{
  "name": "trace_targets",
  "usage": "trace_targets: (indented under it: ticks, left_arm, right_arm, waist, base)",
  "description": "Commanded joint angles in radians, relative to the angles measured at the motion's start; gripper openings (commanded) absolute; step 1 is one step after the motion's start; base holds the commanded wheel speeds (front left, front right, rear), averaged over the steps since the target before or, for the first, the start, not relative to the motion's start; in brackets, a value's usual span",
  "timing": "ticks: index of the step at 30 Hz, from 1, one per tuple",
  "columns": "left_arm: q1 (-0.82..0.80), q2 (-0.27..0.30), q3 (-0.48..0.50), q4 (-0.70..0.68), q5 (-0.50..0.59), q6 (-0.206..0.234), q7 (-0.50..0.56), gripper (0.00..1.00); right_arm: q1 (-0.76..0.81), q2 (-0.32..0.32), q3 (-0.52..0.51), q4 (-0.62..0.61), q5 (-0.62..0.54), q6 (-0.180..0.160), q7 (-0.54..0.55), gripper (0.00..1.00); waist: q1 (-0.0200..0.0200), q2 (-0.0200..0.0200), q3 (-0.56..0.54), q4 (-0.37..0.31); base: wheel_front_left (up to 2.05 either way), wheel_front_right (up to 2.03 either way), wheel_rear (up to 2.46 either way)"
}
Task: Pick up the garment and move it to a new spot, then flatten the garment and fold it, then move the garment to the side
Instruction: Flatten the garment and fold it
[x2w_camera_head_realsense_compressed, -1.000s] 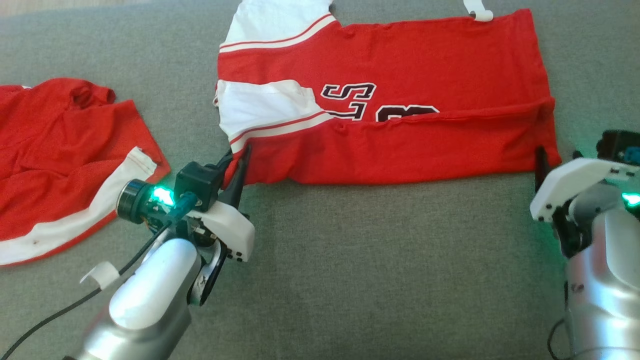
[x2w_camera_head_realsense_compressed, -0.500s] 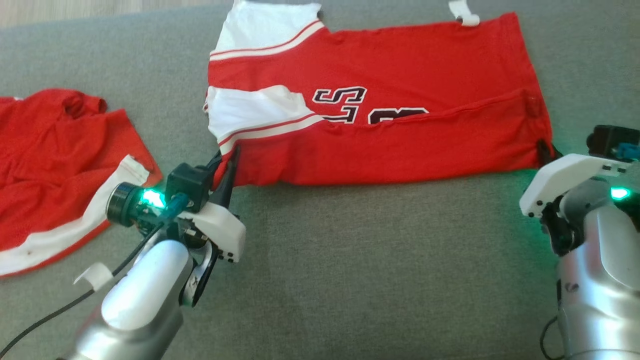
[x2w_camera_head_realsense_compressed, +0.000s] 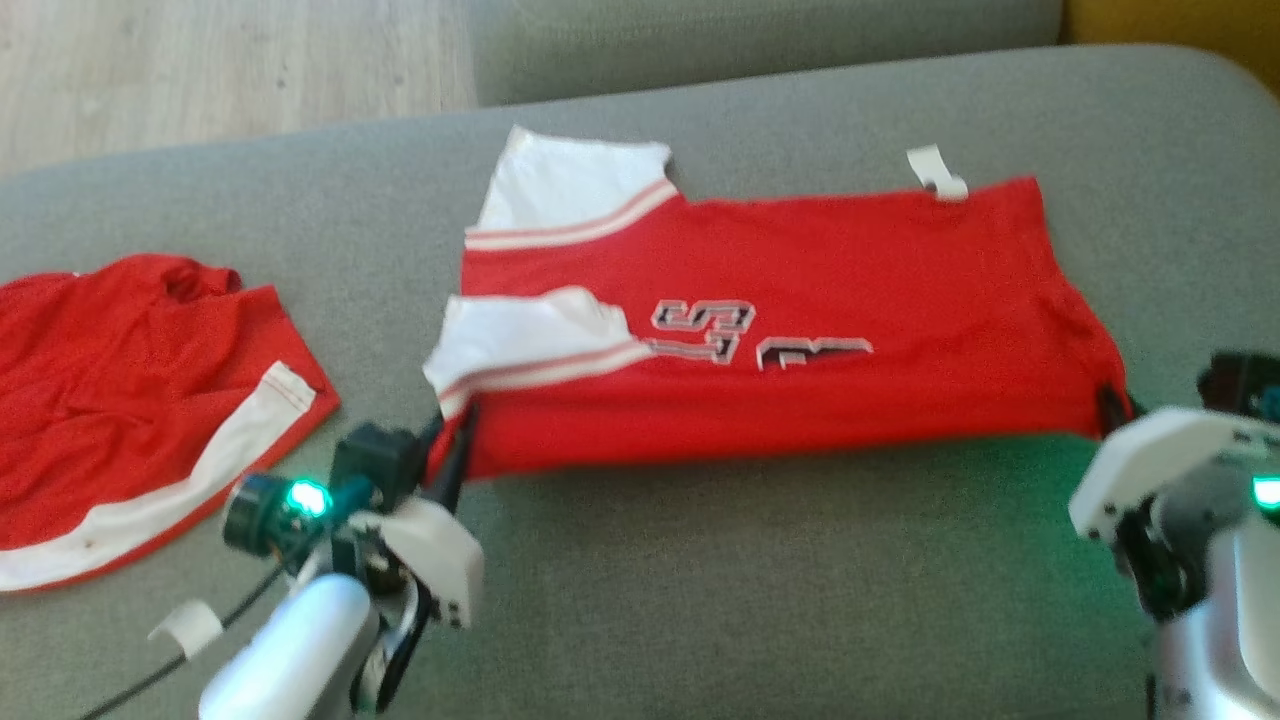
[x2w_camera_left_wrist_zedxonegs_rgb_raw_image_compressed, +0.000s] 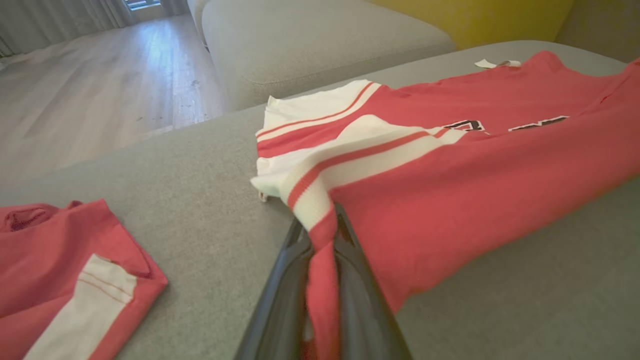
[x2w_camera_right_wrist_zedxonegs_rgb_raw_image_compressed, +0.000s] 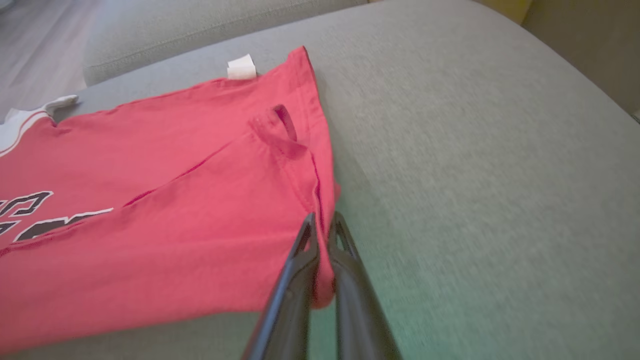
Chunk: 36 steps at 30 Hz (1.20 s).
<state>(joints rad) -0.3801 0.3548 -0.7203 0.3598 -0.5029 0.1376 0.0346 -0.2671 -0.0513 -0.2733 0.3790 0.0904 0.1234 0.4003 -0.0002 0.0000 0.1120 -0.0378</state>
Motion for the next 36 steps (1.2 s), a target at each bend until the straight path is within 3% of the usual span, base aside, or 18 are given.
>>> trace_targets:
  ticks: [1,11,12,13,14,16,23,26,29,33,36]
  left_arm:
    - [-0.016,0.040,0.033,-0.037,-0.006,-0.003,0.002,0.00]
    - [0.093,0.084,-0.019,-0.161,-0.025,-0.013,0.074,0.00]
    - [0.100,0.087,-0.024,-0.168,-0.026,-0.015,0.078,0.00]
    - [0.105,0.088,-0.028,-0.174,-0.026,-0.016,0.079,0.00]
    - [0.107,0.090,-0.031,-0.177,-0.024,-0.015,0.081,0.00]
    - [0.106,0.088,-0.031,-0.183,-0.019,-0.009,0.073,0.99]
    - [0.071,0.080,0.017,-0.212,-0.015,0.013,-0.016,1.00]
    - [0.005,0.110,0.030,-0.243,0.060,0.022,-0.101,1.00]
    - [-0.054,0.106,0.072,-0.273,0.055,0.023,-0.150,1.00]
    - [-0.175,0.156,0.090,-0.269,0.084,-0.019,-0.123,1.00]
    - [-0.289,0.182,0.073,-0.234,0.099,-0.093,-0.068,1.00]
  right_arm:
    - [-0.003,-0.009,0.009,-0.055,0.011,0.007,0.008,0.00]
    - [0.162,0.000,-0.050,-0.193,0.055,0.007,0.075,0.00]
    - [0.175,0.000,-0.053,-0.203,0.064,0.007,0.078,0.35]
    - [0.184,0.000,-0.054,-0.214,0.071,0.007,0.075,1.00]
    - [0.190,0.001,-0.057,-0.223,0.082,0.007,0.070,1.00]
    - [0.191,0.001,-0.056,-0.237,0.107,0.007,0.056,1.00]
    - [0.129,0.001,-0.061,-0.294,0.149,0.007,0.001,1.00]
    - [0.083,0.001,-0.050,-0.328,0.130,0.007,-0.033,1.00]
    - [0.031,0.001,-0.044,-0.355,0.085,0.007,-0.067,1.00]
    - [-0.047,0.001,-0.005,-0.367,0.070,0.007,-0.091,1.00]
    - [-0.107,-0.010,0.032,-0.357,0.058,0.007,-0.100,1.00]
  waist:
    - [0.0002,0.0000,-0.018,0.003]
    - [0.0002,0.0000,-0.064,0.004]
    - [0.0002,0.0000,-0.064,0.004]
    - [0.0002,0.0000,-0.063,0.003]
    - [0.0002,0.0000,-0.061,0.002]
    - [0.0002,0.0000,-0.056,-0.002]
    - [0.0002,0.0000,-0.025,-0.012]
    - [0.0002,0.0000,0.000,-0.019]
    - [0.0002,0.0000,0.031,-0.021]
    - [0.0002,0.0000,0.083,-0.037]
    - [0.0002,0.0000,0.134,-0.054]
  base:
    - [0.00,0.00,0.00]
    - [0.00,0.00,0.00]
    - [0.00,0.00,0.00]
    - [0.00,0.00,0.00]
    - [0.00,0.00,0.00]
    - [0.00,0.00,0.00]
    - [0.00,0.00,0.00]
    - [0.00,0.00,0.00]
    - [0.00,0.00,0.00]
    - [0.00,0.00,0.00]
    - [0.00,0.00,0.00]
